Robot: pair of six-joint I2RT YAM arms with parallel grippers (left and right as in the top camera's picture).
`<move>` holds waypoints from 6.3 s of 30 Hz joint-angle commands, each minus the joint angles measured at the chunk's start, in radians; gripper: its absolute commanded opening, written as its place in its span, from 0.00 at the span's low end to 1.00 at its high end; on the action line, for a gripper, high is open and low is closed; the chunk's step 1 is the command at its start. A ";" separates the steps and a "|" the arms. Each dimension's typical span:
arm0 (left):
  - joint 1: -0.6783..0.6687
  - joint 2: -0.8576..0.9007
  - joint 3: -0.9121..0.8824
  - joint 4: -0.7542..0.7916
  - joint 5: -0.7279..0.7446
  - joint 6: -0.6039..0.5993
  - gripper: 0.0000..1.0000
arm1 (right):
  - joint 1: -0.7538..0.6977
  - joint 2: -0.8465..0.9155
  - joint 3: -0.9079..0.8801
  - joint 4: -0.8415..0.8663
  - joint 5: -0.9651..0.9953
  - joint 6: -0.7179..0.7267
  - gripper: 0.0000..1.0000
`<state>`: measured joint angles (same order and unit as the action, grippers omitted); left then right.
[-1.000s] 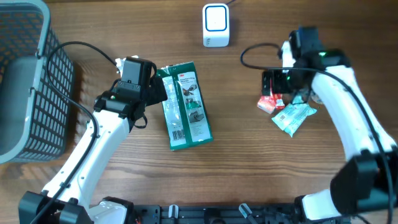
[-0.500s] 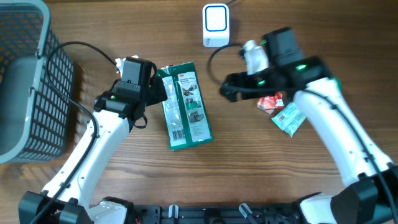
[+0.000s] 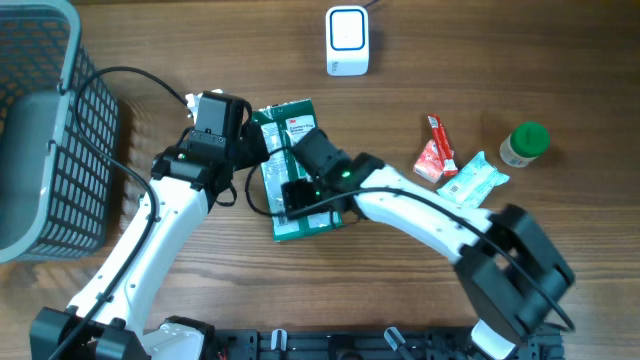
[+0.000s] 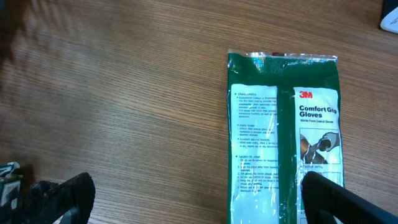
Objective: Scan the item barcode
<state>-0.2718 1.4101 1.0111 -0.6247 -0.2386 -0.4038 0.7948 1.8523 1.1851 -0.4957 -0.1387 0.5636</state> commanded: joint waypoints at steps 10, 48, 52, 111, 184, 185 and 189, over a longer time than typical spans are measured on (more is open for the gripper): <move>0.006 0.001 0.007 0.003 -0.005 0.011 1.00 | -0.013 0.156 0.004 0.045 0.297 0.332 0.92; 0.006 0.001 0.007 0.003 -0.005 0.011 1.00 | -0.315 -0.253 0.030 -0.213 -0.071 -0.023 0.97; 0.006 0.001 0.007 0.003 -0.005 0.011 1.00 | -0.314 -0.222 0.030 -0.220 -0.133 -0.111 0.97; 0.006 0.001 0.007 0.003 -0.005 0.011 1.00 | -0.361 -0.212 0.061 -0.385 -0.053 -0.340 0.99; 0.006 0.001 0.007 0.044 -0.006 0.011 1.00 | -0.360 -0.204 0.048 -0.241 -0.054 -0.328 1.00; 0.006 0.001 0.007 0.045 -0.008 0.011 1.00 | -0.360 -0.204 0.048 -0.241 -0.054 -0.327 1.00; 0.015 0.001 0.007 0.047 -0.032 0.011 1.00 | -0.360 -0.204 0.048 -0.241 -0.054 -0.328 1.00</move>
<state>-0.2710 1.4101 1.0111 -0.5797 -0.2428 -0.4038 0.4355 1.6344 1.2449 -0.7418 -0.1829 0.2375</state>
